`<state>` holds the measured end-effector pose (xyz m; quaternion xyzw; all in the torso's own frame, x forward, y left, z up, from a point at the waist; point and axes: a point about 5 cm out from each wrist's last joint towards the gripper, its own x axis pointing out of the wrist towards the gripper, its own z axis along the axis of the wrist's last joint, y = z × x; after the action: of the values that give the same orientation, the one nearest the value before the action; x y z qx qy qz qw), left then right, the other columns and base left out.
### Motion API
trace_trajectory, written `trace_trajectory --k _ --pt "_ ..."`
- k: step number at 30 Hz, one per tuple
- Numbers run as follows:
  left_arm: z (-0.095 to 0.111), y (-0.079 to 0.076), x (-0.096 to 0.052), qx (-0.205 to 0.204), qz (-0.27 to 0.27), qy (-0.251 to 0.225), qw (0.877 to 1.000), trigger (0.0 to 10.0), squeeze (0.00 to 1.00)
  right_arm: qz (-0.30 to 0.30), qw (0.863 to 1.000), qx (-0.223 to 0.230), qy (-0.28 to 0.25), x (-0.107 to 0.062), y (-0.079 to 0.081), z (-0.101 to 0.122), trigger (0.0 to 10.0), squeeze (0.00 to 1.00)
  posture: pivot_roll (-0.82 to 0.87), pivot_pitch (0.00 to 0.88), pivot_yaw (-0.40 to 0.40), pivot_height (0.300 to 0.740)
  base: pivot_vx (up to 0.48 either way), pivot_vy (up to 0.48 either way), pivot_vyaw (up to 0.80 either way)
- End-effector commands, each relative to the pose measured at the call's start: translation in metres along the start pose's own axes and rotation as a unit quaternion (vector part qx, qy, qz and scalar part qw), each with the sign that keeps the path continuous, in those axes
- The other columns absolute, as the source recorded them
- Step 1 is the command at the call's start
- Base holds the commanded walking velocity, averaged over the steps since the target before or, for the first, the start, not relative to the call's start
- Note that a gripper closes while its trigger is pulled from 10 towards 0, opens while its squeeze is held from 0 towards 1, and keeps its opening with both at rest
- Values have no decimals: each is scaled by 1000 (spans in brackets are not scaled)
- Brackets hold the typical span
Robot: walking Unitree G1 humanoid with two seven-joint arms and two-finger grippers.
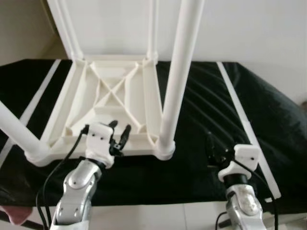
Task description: Building children table
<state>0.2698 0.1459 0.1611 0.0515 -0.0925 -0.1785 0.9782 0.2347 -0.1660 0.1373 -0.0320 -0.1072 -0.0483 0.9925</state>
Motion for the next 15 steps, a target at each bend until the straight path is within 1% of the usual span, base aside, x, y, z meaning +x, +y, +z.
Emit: trace_trajectory --k 1,6,10,15 --pt "-10 9 -5 2 81 23 996 10000 0 -10 1000 -14 10 1 0 -6 10000 0 -110 105 8 740 0 0 0" --pt "-10 11 -2 5 87 19 996 10000 0 -19 1000 -16 8 6 1 -6 10000 0 -105 105 -1 740 0 0 0" --pt "-12 10 4 -1 89 21 996 10000 0 -34 999 -27 9 13 4 -5 10000 0 -109 109 1 740 0 0 0" --pt "-16 14 6 0 105 34 994 10000 0 -45 998 -41 12 14 3 -8 10000 0 -112 108 7 740 0 0 0"
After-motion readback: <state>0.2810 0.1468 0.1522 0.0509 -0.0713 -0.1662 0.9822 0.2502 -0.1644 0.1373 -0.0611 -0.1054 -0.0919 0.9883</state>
